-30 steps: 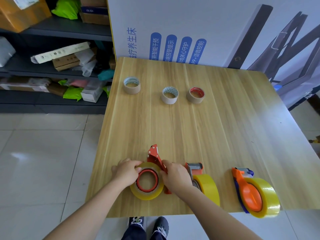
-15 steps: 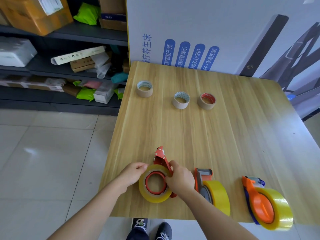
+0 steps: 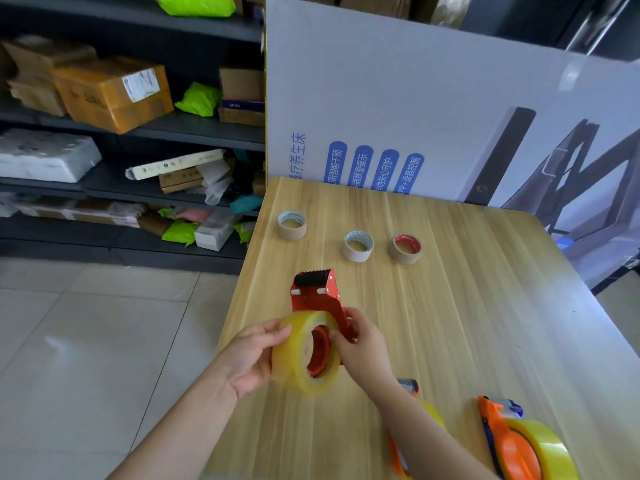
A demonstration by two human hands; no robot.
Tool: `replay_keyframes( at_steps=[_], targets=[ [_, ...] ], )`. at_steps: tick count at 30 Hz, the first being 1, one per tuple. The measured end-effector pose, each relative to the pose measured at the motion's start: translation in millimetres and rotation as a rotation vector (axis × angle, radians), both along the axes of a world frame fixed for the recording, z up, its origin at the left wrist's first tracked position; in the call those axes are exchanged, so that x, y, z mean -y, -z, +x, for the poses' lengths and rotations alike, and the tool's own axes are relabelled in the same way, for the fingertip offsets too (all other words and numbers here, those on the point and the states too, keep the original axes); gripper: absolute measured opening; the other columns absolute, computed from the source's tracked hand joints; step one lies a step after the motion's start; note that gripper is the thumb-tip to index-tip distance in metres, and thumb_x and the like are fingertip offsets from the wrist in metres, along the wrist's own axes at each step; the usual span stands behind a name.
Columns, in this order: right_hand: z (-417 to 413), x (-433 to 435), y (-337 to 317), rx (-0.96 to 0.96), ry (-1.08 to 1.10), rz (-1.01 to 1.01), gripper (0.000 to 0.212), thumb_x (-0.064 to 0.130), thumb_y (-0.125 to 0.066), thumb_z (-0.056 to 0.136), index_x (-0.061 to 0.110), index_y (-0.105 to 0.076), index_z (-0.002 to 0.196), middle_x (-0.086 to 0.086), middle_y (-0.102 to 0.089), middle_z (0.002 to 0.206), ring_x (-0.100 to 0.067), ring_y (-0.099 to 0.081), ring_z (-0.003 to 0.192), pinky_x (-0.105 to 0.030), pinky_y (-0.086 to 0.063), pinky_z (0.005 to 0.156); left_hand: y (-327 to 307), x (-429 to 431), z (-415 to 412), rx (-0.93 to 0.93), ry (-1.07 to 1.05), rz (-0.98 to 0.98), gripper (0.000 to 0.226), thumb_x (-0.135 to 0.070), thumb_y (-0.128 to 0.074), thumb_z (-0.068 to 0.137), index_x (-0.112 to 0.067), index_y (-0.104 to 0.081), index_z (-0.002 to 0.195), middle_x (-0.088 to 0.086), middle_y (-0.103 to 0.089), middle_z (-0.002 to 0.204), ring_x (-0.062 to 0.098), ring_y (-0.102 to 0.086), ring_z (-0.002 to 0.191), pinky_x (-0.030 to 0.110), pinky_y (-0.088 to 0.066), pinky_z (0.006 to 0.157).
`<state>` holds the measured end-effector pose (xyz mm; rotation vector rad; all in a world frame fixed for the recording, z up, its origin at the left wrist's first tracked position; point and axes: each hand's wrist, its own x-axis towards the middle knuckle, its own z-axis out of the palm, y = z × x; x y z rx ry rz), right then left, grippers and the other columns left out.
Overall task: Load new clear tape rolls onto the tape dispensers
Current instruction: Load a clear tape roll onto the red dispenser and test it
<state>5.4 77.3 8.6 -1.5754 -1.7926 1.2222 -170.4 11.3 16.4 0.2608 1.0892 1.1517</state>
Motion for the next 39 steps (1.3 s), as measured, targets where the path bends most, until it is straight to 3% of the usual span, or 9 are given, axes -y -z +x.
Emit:
replay_keyframes(
  at_steps=[3,6,10,14,18,21,25,31,39],
  targets=[
    [-5,2,-27,-0.072,0.087,0.197,0.039,0.028,-0.065,0.088,0.027,-0.053,0.125,0.020,-0.056,0.108,-0.007,-0.055,0.107,-0.028,-0.046,0.092,-28,-5,12,-0.041,-0.094,0.059,0.046,-0.007,-0.066,0.071,-0.003,-0.063,0.116,0.018,-0.072,0.102,0.028,-0.069,0.090,0.040,-0.055,0.075],
    [-9,13,-57,-0.261,0.034,0.281,0.019,0.029,-0.063,0.086,0.025,-0.065,0.105,0.009,-0.067,0.098,-0.005,-0.060,0.093,-0.030,-0.051,0.083,-55,-11,21,-0.086,-0.205,0.102,0.043,-0.012,-0.069,0.068,-0.006,-0.066,0.110,0.016,-0.074,0.098,0.030,-0.068,0.089,0.041,-0.053,0.074],
    [-5,19,-85,-0.413,-0.303,0.101,0.051,0.020,-0.053,0.074,0.023,-0.056,0.124,0.001,-0.069,0.103,-0.010,-0.064,0.093,-0.029,-0.054,0.077,-87,-17,29,-0.127,-0.289,0.178,0.027,-0.014,-0.067,0.078,-0.003,-0.067,0.103,0.014,-0.075,0.087,0.026,-0.070,0.076,0.036,-0.053,0.064],
    [-4,16,-102,-0.267,-0.525,0.224,0.069,0.007,-0.063,0.077,0.013,-0.038,0.141,0.007,-0.064,0.104,-0.004,-0.062,0.089,-0.022,-0.051,0.074,-111,-15,33,-0.178,-0.322,0.241,0.026,-0.017,-0.068,0.081,0.000,-0.067,0.101,0.013,-0.075,0.084,0.022,-0.071,0.073,0.032,-0.054,0.063],
    [-5,12,-122,-0.360,-0.514,0.198,0.044,0.008,-0.070,0.085,0.024,-0.053,0.122,0.008,-0.069,0.103,-0.010,-0.067,0.095,-0.023,-0.053,0.078,-130,-12,32,-0.386,-0.327,0.316,0.033,-0.034,-0.061,0.085,-0.005,-0.072,0.096,0.012,-0.075,0.085,0.023,-0.070,0.074,0.034,-0.053,0.063],
    [-4,11,-132,-0.502,-0.472,0.083,0.034,0.010,-0.068,0.087,0.022,-0.055,0.116,-0.004,-0.073,0.104,-0.019,-0.071,0.097,-0.030,-0.056,0.079,-138,-21,24,-0.681,-0.389,0.318,0.040,-0.052,-0.057,0.083,-0.015,-0.066,0.095,0.003,-0.070,0.092,0.022,-0.064,0.092,0.039,-0.052,0.080],
    [-5,13,-140,-0.559,-0.499,0.027,0.037,0.020,-0.067,0.082,0.017,-0.054,0.117,-0.009,-0.074,0.103,-0.024,-0.071,0.098,-0.045,-0.054,0.087,-150,-44,6,-0.564,-0.341,0.209,0.055,-0.059,-0.047,0.088,-0.019,-0.048,0.126,-0.002,-0.055,0.119,0.021,-0.048,0.118,0.047,-0.038,0.105],
    [-5,14,-153,-0.646,-0.515,-0.040,0.035,0.021,-0.063,0.088,0.012,-0.055,0.121,-0.019,-0.071,0.108,-0.030,-0.070,0.099,-0.039,-0.057,0.086,-158,-57,7,-0.381,-0.374,0.325,0.029,-0.017,-0.052,0.096,-0.014,-0.054,0.125,0.010,-0.062,0.111,0.021,-0.060,0.093,0.039,-0.048,0.081],
    [0,8,-159,-0.683,-0.432,-0.066,0.044,0.033,-0.060,0.087,0.005,-0.056,0.120,-0.014,-0.075,0.100,-0.028,-0.071,0.094,-0.034,-0.058,0.081,-186,-35,23,-0.426,-0.279,0.811,0.039,0.000,-0.051,0.091,-0.023,-0.052,0.121,0.003,-0.064,0.117,0.020,-0.062,0.110,0.038,-0.051,0.094]
  ],
)
